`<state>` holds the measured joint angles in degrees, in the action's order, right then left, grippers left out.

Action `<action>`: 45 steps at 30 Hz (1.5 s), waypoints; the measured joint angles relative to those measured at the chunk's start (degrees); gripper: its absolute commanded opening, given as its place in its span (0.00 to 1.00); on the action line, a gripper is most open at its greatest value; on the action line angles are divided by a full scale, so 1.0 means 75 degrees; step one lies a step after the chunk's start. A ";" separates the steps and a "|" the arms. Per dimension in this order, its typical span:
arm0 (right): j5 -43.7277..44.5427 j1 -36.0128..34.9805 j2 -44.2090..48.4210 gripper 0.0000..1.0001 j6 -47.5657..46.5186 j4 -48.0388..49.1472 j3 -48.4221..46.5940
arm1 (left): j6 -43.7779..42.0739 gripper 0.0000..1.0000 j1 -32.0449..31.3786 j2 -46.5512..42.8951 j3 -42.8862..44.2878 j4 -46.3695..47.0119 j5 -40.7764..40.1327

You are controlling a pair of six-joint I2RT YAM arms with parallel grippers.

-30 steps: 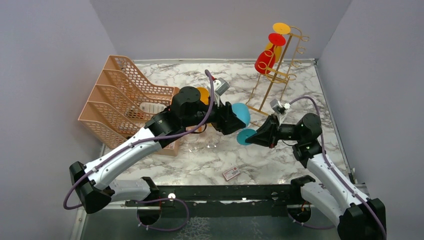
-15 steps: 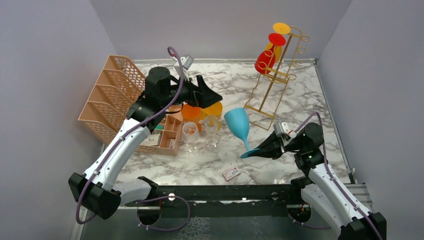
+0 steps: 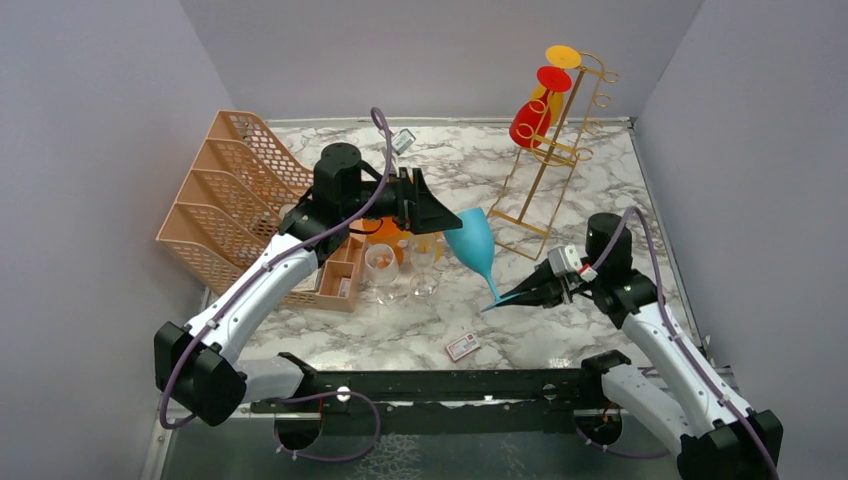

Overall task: Take the wine glass off the wine glass rack
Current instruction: Place the wine glass at the center of the board.

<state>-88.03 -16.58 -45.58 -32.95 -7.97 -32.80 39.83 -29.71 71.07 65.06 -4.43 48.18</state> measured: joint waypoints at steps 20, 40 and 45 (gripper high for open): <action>-0.0052 -0.0032 -0.0577 0.01 -0.4030 -0.4447 -0.1093 | -0.0230 0.68 -0.0653 0.0041 -0.0082 0.0373 0.0463; 0.0956 -0.0149 0.0277 0.07 -0.2396 -0.3392 -0.0659 | -0.2410 0.10 -0.1058 -0.0160 0.0125 -0.0953 0.0988; 0.1326 -0.0146 0.0277 0.16 -0.2396 -0.3034 -0.0574 | -0.2393 0.00 -0.1192 -0.0408 0.0154 -0.1032 0.1486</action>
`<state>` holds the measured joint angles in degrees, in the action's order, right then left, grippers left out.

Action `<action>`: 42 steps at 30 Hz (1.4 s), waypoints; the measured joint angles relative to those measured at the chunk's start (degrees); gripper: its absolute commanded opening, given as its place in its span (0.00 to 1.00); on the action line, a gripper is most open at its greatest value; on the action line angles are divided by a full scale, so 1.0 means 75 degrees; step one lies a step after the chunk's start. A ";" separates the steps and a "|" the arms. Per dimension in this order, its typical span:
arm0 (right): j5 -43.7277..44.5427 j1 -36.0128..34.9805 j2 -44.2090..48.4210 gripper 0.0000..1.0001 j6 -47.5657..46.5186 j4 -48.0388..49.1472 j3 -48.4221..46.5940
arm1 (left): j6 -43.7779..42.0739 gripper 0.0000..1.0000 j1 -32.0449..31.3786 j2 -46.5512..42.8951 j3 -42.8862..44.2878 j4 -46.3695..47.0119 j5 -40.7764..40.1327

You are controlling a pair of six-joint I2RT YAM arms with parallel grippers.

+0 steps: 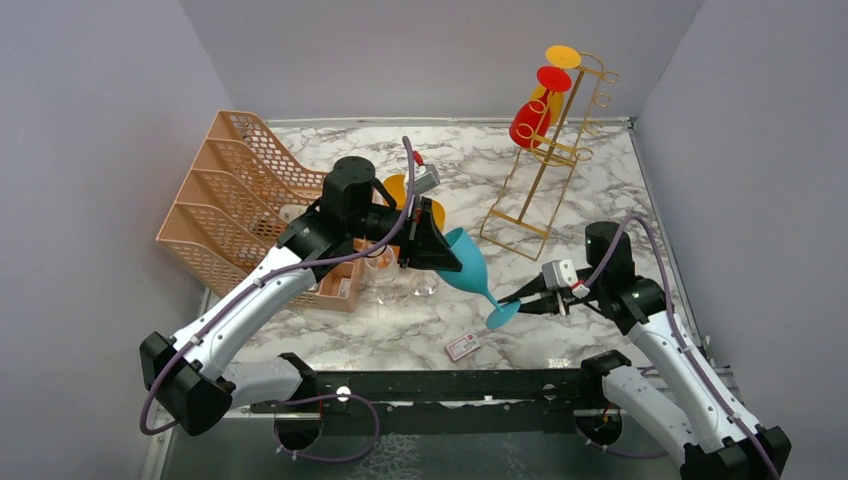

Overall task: Take the wine glass off the wine glass rack
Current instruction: Place the wine glass at the center of the board.

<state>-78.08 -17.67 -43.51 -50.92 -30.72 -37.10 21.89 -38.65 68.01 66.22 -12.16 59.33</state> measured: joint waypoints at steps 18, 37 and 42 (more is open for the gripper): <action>0.1128 0.0058 0.0117 0.51 0.0638 0.0460 0.0090 | -0.0119 0.00 -0.0079 -0.0055 0.0000 -0.0364 -0.0061; 0.1244 0.0058 0.0315 0.57 0.0860 0.0711 0.0117 | -0.0391 0.00 -0.0114 -0.1314 -0.0953 -0.1448 -0.0606; 0.1524 0.0058 0.0705 0.60 0.1839 0.1851 0.0580 | -0.0481 0.00 -0.0114 -0.2171 -0.1454 -0.2087 -0.1125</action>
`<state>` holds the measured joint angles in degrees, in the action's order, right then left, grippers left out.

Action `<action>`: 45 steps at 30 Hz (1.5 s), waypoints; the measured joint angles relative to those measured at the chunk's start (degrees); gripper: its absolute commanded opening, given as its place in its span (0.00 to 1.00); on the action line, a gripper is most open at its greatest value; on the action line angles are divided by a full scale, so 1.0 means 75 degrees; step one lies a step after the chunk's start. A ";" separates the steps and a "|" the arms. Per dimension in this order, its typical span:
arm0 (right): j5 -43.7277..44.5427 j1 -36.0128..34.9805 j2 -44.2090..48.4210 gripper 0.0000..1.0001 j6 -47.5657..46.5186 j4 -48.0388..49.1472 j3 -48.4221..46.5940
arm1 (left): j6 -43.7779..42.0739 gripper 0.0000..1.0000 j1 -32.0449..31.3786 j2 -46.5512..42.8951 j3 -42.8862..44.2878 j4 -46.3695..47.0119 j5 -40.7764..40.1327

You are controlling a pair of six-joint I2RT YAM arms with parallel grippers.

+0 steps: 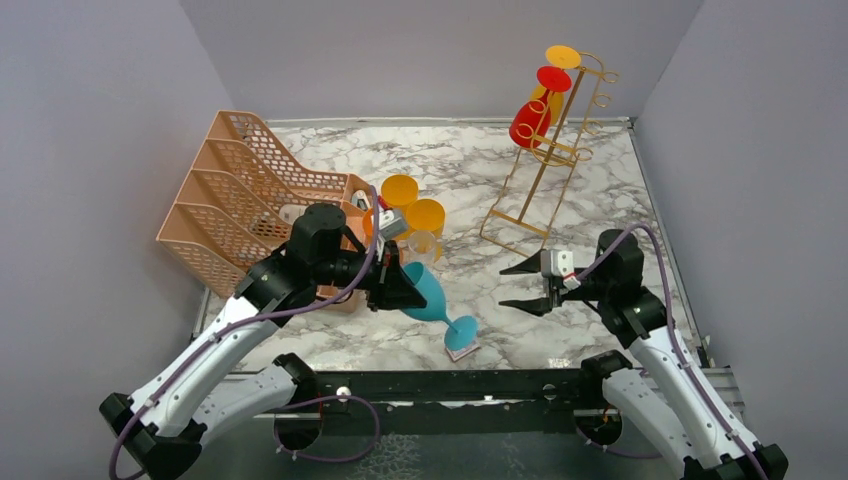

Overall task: Take the wine glass off the wine glass rack
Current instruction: Place the wine glass at the center of the board.

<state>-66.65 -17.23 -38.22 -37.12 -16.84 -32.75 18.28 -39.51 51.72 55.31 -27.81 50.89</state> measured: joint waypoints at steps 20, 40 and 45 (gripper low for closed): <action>0.1906 0.0000 0.0682 0.73 0.4246 0.3797 0.0236 | -0.0300 0.00 -0.0839 0.0105 -0.0318 -0.2355 -0.5027; 0.2369 0.0000 0.0472 0.75 0.5353 0.4841 -0.0125 | 0.1399 0.00 -0.3663 0.1781 0.0070 -0.2486 -0.8740; 0.2396 0.0000 0.0318 0.75 0.5412 0.4843 -0.0134 | 0.1853 0.00 -0.3824 0.1719 0.0064 -0.2486 -0.9364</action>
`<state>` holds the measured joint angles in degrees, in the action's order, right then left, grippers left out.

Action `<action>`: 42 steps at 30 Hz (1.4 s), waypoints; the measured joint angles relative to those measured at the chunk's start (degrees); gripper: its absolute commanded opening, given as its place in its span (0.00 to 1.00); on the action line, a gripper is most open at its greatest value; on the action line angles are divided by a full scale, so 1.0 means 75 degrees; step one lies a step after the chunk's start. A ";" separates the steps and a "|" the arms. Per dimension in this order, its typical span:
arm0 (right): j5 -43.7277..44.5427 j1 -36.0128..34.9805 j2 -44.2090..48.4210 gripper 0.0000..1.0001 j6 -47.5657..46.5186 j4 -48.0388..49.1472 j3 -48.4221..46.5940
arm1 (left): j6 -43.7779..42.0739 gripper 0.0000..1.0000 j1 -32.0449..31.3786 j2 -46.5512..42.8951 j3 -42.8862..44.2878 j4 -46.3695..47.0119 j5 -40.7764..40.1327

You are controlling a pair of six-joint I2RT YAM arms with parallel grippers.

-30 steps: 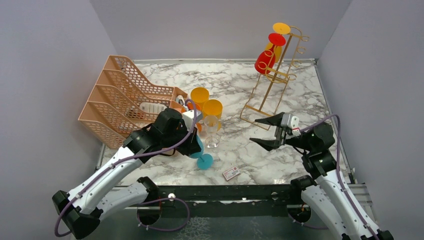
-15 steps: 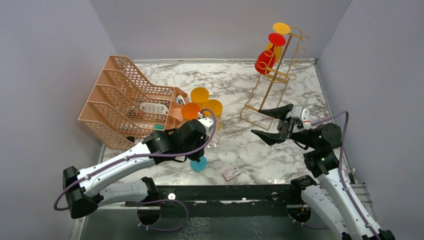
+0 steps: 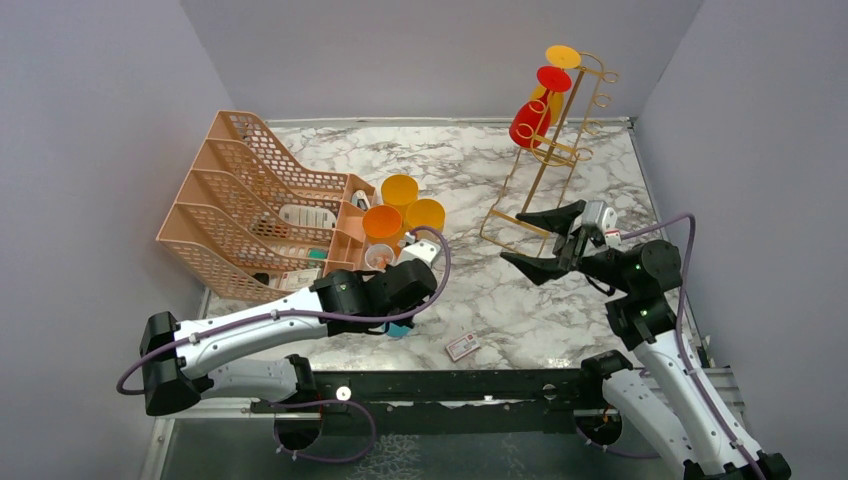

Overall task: Take the wine glass off the wine glass rack
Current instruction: Place the wine glass at the center of the board.

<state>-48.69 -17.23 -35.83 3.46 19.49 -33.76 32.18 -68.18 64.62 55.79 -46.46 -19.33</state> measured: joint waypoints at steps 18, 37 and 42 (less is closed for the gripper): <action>-0.0006 0.0000 -0.0064 0.75 0.0137 -0.0009 -0.0117 | -0.0070 0.00 -0.0012 -0.0189 -0.0099 0.0003 0.0076; -0.0009 0.0000 -0.0108 0.75 0.0052 -0.0184 -0.0207 | -0.0105 0.00 -0.0012 -0.0012 -0.0096 -0.0020 0.0076; -0.0009 0.0000 -0.0108 0.75 0.0035 -0.0213 -0.0239 | -0.0093 0.01 -0.0012 -0.0012 -0.0020 -0.0300 0.0055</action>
<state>-48.75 -17.23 -36.64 3.73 17.89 -35.55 31.48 -68.27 64.53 55.64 -48.71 -18.92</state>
